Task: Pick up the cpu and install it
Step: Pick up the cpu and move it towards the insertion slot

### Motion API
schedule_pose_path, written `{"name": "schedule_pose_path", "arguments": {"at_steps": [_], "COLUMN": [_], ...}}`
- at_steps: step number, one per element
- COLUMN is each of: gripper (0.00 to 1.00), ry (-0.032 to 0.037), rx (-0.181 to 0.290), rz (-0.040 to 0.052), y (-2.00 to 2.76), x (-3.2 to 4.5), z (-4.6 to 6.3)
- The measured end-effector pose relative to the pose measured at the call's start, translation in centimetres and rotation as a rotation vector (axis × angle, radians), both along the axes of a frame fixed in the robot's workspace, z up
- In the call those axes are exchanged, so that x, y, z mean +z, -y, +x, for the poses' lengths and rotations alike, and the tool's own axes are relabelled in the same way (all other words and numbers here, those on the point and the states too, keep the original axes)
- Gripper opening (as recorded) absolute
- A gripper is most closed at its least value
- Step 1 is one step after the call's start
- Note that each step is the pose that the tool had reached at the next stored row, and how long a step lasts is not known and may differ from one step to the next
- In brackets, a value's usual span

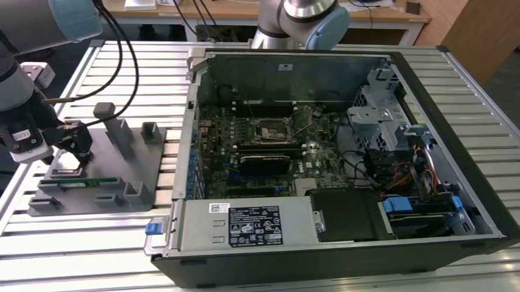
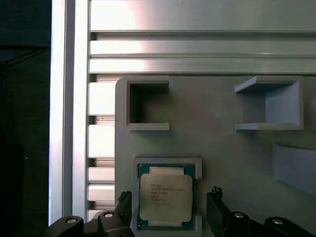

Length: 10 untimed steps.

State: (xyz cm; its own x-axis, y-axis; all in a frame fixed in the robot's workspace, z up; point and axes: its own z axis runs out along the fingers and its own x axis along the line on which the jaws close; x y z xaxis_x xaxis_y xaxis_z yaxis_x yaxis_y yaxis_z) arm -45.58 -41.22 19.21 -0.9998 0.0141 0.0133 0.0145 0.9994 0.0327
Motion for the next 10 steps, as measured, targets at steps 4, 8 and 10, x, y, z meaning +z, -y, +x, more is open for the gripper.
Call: {"name": "schedule_pose_path", "arguments": {"at_steps": [4, 8, 10], "gripper": [0.7, 0.69, 0.62], "ry": [0.0002, -0.0001, -0.0001], "rx": [-0.005, -0.006, -0.006], "rz": [0.0001, 0.0004, 0.0005], "y": [0.0, 0.0, 0.0], "x": [-0.28, -0.47, -0.48], "z": [0.0, 0.0, 0.0]}}
